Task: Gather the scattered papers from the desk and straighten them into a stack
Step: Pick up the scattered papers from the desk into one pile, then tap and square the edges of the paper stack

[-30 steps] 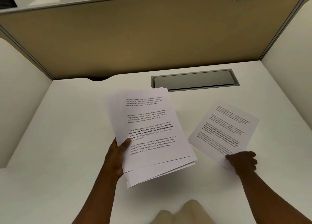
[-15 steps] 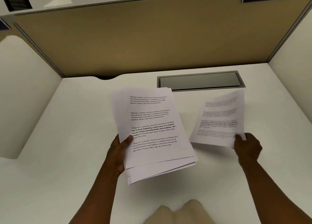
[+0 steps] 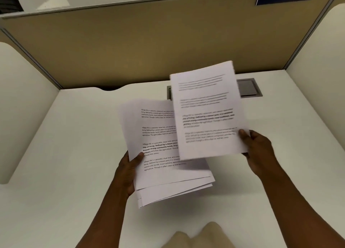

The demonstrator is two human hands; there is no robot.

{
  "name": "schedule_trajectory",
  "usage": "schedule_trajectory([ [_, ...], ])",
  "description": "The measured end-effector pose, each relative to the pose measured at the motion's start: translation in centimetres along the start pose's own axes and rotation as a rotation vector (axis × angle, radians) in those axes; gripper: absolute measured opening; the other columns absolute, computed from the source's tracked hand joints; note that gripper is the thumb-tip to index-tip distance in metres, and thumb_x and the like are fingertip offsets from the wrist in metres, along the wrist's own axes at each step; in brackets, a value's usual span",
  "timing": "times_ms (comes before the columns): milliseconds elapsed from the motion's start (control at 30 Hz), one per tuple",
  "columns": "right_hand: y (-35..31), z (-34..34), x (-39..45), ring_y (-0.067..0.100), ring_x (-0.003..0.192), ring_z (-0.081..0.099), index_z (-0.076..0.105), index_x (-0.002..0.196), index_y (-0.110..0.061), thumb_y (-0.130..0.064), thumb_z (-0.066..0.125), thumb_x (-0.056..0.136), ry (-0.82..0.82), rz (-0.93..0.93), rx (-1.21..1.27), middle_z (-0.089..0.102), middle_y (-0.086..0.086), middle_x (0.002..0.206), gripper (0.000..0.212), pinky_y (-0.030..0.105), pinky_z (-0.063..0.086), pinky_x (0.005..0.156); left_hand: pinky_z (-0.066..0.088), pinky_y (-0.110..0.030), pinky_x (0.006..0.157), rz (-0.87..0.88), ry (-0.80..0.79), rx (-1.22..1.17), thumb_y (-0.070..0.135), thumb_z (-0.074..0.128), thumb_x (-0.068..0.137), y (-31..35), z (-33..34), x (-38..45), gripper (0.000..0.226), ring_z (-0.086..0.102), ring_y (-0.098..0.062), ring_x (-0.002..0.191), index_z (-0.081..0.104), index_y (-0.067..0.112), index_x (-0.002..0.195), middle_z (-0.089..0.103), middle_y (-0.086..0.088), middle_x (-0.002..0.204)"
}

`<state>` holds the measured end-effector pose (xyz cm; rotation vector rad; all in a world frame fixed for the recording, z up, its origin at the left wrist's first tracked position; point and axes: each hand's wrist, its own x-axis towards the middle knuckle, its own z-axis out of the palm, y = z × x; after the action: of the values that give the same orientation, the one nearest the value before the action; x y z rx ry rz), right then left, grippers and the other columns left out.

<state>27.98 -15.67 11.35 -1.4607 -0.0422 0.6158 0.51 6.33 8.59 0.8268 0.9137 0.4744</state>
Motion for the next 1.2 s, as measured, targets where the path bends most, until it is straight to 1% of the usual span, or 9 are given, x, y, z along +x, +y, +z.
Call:
schedule_trajectory([
  [100, 1.7, 1.7, -0.9, 0.015, 0.084, 0.067, 0.067, 0.096, -0.016, -0.032, 0.069, 0.078, -0.096, 0.063, -0.004, 0.074, 0.0, 0.093, 0.024, 0.025, 0.056, 0.07, 0.055, -0.054, 0.087, -0.013, -0.003, -0.017, 0.004, 0.058, 0.091, 0.0, 0.5, 0.1, 0.038, 0.066, -0.036, 0.109, 0.059, 0.016, 0.127, 0.069, -0.013, 0.121],
  [233, 4.7, 3.0, -1.4, 0.026, 0.1, 0.065, 0.064, 0.106, -0.011, -0.017, 0.057, 0.094, -0.142, 0.156, -0.092, 0.07, 0.011, 0.112, 0.015, 0.043, 0.054, 0.089, 0.044, -0.064, 0.099, -0.025, 0.005, -0.011, 0.011, 0.062, 0.088, -0.4, 0.5, 0.5, 0.045, 0.06, -0.041, 0.117, 0.055, 0.016, 0.133, 0.066, -0.015, 0.126],
  [400, 6.0, 3.5, -2.3, 0.024, 0.107, 0.063, 0.047, 0.126, -0.022, -0.005, 0.054, 0.095, -0.335, 0.302, -0.24, 0.065, 0.001, 0.12, 0.037, 0.046, 0.053, 0.092, 0.053, -0.052, 0.094, -0.034, 0.015, 0.061, 0.041, 0.058, 0.087, -0.5, 1.5, 0.2, 0.047, 0.066, -0.029, 0.112, 0.058, 0.023, 0.13, 0.068, -0.008, 0.125],
  [500, 6.5, 3.4, -2.4, 0.023, 0.111, 0.064, 0.046, 0.13, -0.024, -0.003, 0.055, 0.093, -0.442, 0.396, -0.202, 0.065, 0.001, 0.124, 0.044, 0.041, 0.053, 0.093, 0.045, -0.06, 0.101, -0.123, -0.038, 0.096, 0.054, 0.057, 0.088, -1.1, 1.8, 0.2, 0.06, 0.061, -0.035, 0.119, 0.053, 0.02, 0.137, 0.064, -0.012, 0.131],
  [633, 7.8, 3.4, -2.6, 0.015, 0.11, 0.063, 0.048, 0.13, -0.021, -0.02, 0.046, 0.101, -0.416, 0.447, -0.255, 0.063, -0.003, 0.127, 0.029, 0.029, 0.053, 0.087, 0.05, -0.055, 0.096, -0.146, -0.043, 0.117, 0.029, 0.066, 0.087, -2.6, 1.9, 0.2, 0.052, 0.065, -0.033, 0.114, 0.053, 0.016, 0.136, 0.067, -0.012, 0.126],
  [733, 8.7, 3.1, -2.4, 0.021, 0.114, 0.059, 0.045, 0.13, -0.018, -0.014, 0.044, 0.1, -0.36, 0.419, -0.387, 0.058, 0.004, 0.131, 0.031, 0.041, 0.047, 0.102, 0.05, -0.056, 0.095, -0.181, -0.056, 0.13, 0.01, 0.064, 0.088, -3.2, 1.6, 0.3, 0.046, 0.065, -0.036, 0.112, 0.055, 0.015, 0.133, 0.068, -0.014, 0.124],
  [867, 7.8, 3.3, -2.2, 0.022, 0.107, 0.06, 0.048, 0.118, -0.018, 0.004, 0.047, 0.09, -0.325, 0.369, -0.476, 0.061, 0.008, 0.123, 0.036, 0.038, 0.051, 0.092, 0.048, -0.054, 0.1, -0.163, -0.074, 0.219, 0.0, 0.062, 0.089, -2.6, 1.8, 0.4, 0.048, 0.064, -0.033, 0.114, 0.055, 0.018, 0.133, 0.068, -0.009, 0.124],
  [1033, 4.3, 4.8, -2.1, 0.014, 0.106, 0.06, 0.051, 0.121, -0.025, 0.012, 0.043, 0.075, -0.282, 0.178, -0.438, 0.063, -0.003, 0.118, 0.06, 0.036, 0.054, 0.088, 0.054, -0.042, 0.091, 0.003, -0.04, 0.333, -0.014, 0.054, 0.086, 0.3, 3.8, 0.9, 0.045, 0.065, -0.028, 0.109, 0.061, 0.018, 0.116, 0.07, -0.007, 0.117],
  [1200, 1.8, 7.0, -2.1, 0.005, 0.106, 0.056, 0.05, 0.122, -0.036, 0.009, 0.041, 0.086, -0.198, -0.056, -0.353, 0.061, -0.012, 0.113, 0.058, 0.025, 0.047, 0.085, 0.053, -0.031, 0.082, 0.195, 0.031, 0.336, -0.013, 0.052, 0.089, 2.1, 6.2, 1.3, 0.043, 0.064, -0.021, 0.101, 0.06, 0.026, 0.106, 0.068, 0.0, 0.107],
])
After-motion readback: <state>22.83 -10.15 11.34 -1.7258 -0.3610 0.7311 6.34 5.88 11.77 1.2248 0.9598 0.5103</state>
